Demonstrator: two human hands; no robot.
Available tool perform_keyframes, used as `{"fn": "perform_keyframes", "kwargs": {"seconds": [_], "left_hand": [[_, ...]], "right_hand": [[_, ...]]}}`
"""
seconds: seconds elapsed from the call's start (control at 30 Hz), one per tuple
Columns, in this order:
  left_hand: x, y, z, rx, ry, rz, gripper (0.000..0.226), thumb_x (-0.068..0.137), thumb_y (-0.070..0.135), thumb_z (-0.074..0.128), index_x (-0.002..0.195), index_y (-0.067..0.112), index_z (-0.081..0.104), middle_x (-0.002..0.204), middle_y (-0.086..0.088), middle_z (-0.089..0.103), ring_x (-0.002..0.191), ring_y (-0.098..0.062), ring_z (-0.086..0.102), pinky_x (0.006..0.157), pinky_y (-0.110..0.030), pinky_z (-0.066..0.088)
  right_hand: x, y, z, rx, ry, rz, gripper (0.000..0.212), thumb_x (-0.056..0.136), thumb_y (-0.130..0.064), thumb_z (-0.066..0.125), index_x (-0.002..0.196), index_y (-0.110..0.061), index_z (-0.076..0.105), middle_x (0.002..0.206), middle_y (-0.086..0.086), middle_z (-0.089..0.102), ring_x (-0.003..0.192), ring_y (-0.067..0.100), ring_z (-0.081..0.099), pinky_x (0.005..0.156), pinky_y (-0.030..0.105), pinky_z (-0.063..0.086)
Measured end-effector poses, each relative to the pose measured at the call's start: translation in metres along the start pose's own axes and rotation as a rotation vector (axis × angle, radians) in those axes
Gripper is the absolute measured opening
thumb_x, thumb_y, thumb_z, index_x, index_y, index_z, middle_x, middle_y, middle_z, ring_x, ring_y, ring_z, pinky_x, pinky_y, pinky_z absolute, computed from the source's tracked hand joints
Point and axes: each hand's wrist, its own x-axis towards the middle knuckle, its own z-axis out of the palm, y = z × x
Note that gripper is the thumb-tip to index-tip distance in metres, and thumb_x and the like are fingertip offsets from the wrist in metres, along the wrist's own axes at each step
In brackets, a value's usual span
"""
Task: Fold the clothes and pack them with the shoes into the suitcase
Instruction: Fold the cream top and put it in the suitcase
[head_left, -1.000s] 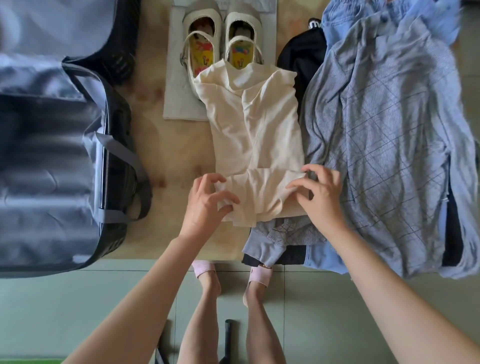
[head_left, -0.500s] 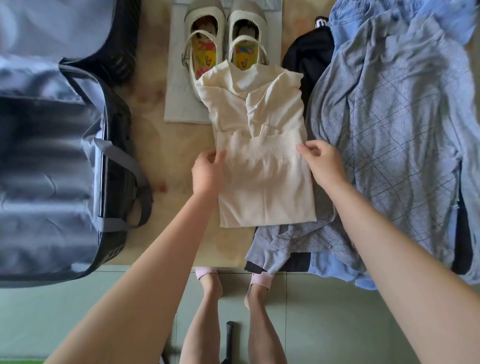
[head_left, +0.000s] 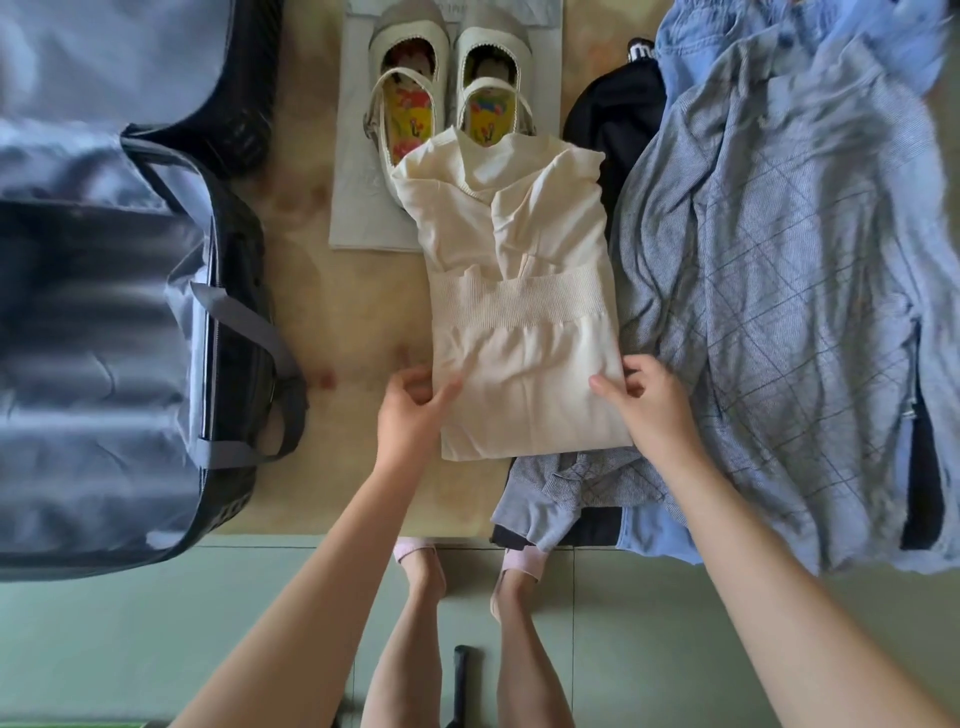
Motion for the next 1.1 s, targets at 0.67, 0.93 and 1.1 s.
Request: {"fn": "perform_keyframes", "kwargs": {"seconds": [0.67,0.93,1.1], "left_hand": [[-0.027,-0.021,0.006,-0.076,-0.191,0.095,0.015,0.096,0.016,0.053,0.096,0.001,0.053,0.088,-0.010,0.060,0.078,-0.016,0.054,0.071,-0.034,0.044],[-0.028,-0.039,-0.003,0.120,-0.168,0.034,0.030,0.089,0.026,0.051,0.114,0.013,0.060,0.097,-0.002,0.066,0.090,-0.024,0.062,0.084,-0.036,0.050],[-0.012,-0.003,0.001,0.178,0.066,0.249,0.025,0.094,0.014,0.051,0.117,0.014,0.059,0.109,0.005,0.061,0.099,-0.012,0.055,0.082,-0.021,0.040]], "right_hand": [[-0.029,0.018,0.000,-0.120,-0.014,-0.173,0.018,0.093,-0.021,0.056,0.080,-0.009,0.056,0.056,0.006,0.056,0.055,0.024,0.047,0.059,0.033,0.034],[-0.045,0.046,0.001,-0.362,0.156,-0.140,0.019,0.093,-0.018,0.056,0.108,-0.010,0.065,0.092,0.006,0.065,0.094,0.028,0.052,0.104,0.041,0.021],[-0.017,0.011,-0.004,-0.235,0.282,-0.296,0.019,0.090,-0.023,0.061,0.107,-0.018,0.067,0.099,-0.001,0.066,0.096,0.029,0.049,0.084,0.037,0.032]]}}
